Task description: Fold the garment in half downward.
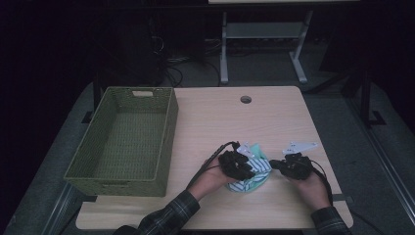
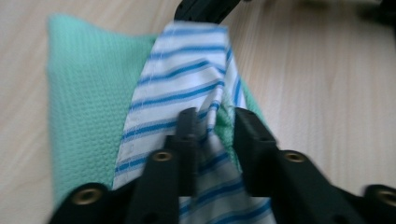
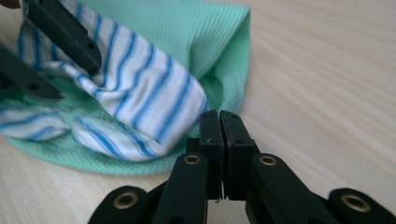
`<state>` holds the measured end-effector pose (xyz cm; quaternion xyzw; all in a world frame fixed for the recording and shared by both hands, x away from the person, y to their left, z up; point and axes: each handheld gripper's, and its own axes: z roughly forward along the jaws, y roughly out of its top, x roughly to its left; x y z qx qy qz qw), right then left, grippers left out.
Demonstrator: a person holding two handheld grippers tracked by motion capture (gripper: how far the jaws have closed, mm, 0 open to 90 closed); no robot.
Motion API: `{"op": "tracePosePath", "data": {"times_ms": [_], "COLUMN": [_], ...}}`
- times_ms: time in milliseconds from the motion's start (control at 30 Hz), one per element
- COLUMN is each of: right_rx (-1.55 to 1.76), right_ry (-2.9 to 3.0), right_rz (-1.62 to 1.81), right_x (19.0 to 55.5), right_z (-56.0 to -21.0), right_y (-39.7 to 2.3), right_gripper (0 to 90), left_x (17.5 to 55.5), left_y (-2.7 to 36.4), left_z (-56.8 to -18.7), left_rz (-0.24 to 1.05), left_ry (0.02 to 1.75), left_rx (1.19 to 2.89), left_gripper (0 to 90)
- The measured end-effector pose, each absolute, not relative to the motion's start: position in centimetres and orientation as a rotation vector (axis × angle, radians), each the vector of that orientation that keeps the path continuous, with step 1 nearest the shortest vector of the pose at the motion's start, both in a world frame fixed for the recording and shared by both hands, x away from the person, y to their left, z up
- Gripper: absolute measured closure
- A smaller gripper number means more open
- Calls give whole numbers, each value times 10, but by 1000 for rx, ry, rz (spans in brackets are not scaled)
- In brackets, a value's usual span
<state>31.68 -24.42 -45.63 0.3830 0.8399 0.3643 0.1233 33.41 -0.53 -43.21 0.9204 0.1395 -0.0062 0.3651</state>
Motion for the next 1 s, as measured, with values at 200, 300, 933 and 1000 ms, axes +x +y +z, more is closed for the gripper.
{"op": "tracePosePath", "data": {"times_ms": [200,300,933,1000], "right_rx": [1084,1048,1013,1012], "right_ry": [2413,2428,2598,2601], "right_rz": [1136,1179,984,989], "right_x": [317,315,320,320], "right_z": [-439,-434,-463,-463], "right_y": [-246,-239,-225,-225], "right_gripper": [876,891,900,900], "left_x": [328,323,300,302], "left_y": [17,25,15,17], "left_z": [-414,-417,-454,-453], "left_rz": [-2,-21,-67,-64], "left_ry": [379,392,320,327], "left_rx": [2293,2293,2445,2451], "left_gripper": [730,842,897,897]}}
